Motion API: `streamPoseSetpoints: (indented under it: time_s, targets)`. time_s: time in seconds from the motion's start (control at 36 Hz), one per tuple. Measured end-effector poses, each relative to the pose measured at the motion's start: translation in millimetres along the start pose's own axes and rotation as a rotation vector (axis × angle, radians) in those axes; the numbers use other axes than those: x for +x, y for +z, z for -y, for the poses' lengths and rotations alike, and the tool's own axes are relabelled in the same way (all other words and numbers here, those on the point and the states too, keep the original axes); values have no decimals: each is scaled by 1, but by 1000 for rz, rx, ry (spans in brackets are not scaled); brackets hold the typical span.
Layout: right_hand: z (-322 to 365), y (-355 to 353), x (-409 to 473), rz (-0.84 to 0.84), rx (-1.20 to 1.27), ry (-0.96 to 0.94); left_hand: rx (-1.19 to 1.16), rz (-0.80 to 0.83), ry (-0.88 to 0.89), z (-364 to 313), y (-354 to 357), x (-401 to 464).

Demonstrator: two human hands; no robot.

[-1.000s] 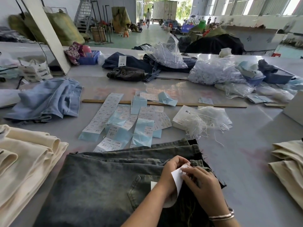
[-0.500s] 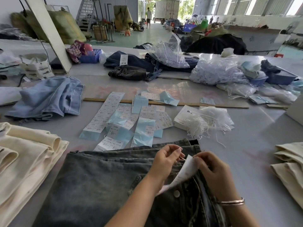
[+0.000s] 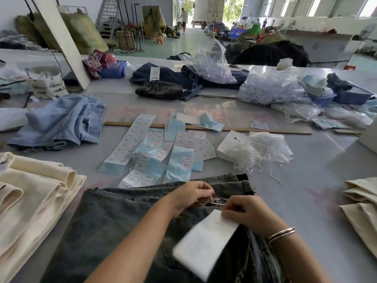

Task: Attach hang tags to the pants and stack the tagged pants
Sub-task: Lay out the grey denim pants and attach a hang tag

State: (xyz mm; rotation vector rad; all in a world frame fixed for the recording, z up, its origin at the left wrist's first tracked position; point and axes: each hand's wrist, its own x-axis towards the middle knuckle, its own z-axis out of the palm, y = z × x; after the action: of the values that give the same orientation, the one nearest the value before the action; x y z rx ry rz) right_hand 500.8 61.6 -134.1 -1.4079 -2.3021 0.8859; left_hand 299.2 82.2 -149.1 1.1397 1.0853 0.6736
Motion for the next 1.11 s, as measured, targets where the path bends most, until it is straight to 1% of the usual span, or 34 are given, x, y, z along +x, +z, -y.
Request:
streamPoseSetpoints:
  time_s: [0.06, 0.08, 0.11, 0.17, 0.19, 0.22, 0.25, 0.28, 0.33, 0.44, 0.56, 0.75, 1.11]
  targets:
    - [2, 1, 3, 62, -121, -17, 51, 22, 3, -2, 3, -1]
    - [4, 3, 4, 55, -148, -32, 115, 23, 14, -3, 5, -1]
    - [4, 5, 5, 2, -133, -49, 189, 17, 32, -3, 8, 0]
    - [2, 9, 5, -227, 32, -31, 257, -6, 82, 2, 18, 1]
    - [-1, 10, 5, -344, 155, 3, 245, -44, 111, 7, 25, 2]
    - [-4, 12, 4, -428, 277, 46, 220, -104, 149, 13, 31, 3]
    - [-8, 13, 3, -470, 386, 95, 187, -172, 189, 19, 37, 3]
    - [-12, 16, 2, -478, 483, 142, 144, -227, 226, 25, 43, 3]
    - [-20, 22, -1, -465, 637, 227, 64, -278, 264, 37, 54, 4]
    - [-26, 25, -4, -488, 849, 299, 81, -314, 250, 49, 68, 8]
    - [-26, 24, -5, -442, 866, 319, 65, -326, 258, 49, 70, 10]
    - [-25, 29, -7, -433, 939, 323, -9, -362, 247, 53, 74, 13]
    - [-30, 33, -8, -403, 909, 259, -85, -377, 263, 56, 76, 15]
